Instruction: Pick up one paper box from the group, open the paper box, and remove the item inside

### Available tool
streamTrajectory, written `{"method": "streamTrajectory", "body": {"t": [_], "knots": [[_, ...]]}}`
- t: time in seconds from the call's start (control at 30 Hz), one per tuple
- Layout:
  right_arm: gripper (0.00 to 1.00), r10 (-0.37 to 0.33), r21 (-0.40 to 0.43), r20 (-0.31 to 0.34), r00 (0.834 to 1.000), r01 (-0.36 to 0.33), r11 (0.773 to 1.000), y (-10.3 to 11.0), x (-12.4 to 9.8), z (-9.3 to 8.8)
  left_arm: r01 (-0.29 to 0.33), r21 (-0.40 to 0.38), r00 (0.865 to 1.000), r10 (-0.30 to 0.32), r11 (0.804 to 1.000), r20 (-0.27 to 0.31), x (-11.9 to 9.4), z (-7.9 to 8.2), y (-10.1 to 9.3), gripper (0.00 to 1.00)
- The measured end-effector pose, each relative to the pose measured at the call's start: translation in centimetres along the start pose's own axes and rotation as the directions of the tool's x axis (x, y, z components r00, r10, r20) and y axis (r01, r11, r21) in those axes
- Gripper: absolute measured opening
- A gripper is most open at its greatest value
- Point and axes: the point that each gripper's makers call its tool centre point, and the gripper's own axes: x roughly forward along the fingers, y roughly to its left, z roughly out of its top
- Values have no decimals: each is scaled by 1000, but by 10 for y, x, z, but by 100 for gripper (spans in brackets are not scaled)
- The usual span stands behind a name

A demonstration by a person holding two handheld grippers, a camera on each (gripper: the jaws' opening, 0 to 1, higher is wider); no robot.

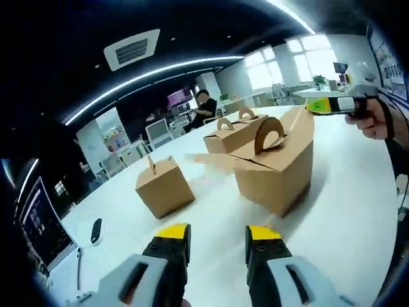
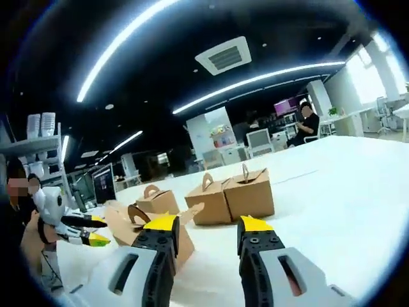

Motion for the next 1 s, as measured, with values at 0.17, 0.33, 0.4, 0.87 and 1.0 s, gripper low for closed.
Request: {"method": "streamTrajectory", "body": {"t": [0.17,0.33,0.4,0.87,1.0], "knots": [[40,121,-59,-113,986,-128,990,15,-13,-12,105,-38,994,-103,994,46,-14,7,-19,36],[44,238,-138,-243,940,-277,951,39,-34,-32,204,-35,978,-202,978,60,-24,9,-37,38],[46,269,-182,-279,922,-326,928,46,-45,-37,268,16,962,-269,963,41,-32,5,-51,42],[64,262,-335,-403,877,-408,849,41,-93,-17,222,-146,972,-207,964,106,-80,22,-26,52],[65,279,-369,-425,861,-446,815,44,-102,-3,212,-110,973,-200,971,114,-95,31,-19,55]]}}
